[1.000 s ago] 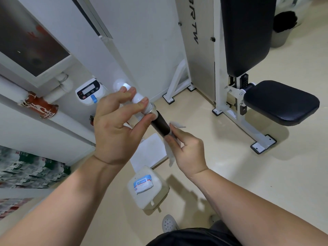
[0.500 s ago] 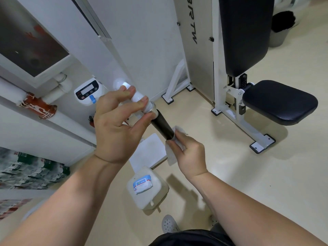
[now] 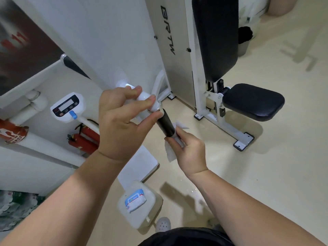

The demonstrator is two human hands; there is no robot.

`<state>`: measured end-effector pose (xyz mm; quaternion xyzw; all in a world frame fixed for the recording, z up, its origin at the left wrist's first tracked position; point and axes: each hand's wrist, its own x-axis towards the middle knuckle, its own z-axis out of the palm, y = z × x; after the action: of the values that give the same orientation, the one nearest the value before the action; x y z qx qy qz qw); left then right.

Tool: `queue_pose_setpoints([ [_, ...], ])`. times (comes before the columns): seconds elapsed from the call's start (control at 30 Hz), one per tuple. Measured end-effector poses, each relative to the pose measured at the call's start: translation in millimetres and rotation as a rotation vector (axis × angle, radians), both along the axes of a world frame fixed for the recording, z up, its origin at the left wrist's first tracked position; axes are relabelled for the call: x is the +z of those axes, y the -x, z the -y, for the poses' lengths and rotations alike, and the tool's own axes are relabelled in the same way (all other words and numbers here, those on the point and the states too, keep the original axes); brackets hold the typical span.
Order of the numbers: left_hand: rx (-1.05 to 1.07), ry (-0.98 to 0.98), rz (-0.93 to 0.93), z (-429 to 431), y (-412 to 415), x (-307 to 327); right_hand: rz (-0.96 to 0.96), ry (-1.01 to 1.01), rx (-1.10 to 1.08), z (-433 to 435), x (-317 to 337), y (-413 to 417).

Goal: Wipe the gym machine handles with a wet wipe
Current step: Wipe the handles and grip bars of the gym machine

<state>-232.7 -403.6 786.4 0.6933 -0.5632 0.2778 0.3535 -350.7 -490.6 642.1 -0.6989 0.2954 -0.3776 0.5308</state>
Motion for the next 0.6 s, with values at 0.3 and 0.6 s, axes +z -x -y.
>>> queue_pose_setpoints([
  [0.3, -0.223, -0.075, 0.228, -14, -40, 7, 0.12, 0.118, -0.345, -33, 58, -29],
  [0.6, -0.486, -0.215, 0.286, -27, -81, 15, -0.034, -0.095, -0.564, -66, 40, -40],
])
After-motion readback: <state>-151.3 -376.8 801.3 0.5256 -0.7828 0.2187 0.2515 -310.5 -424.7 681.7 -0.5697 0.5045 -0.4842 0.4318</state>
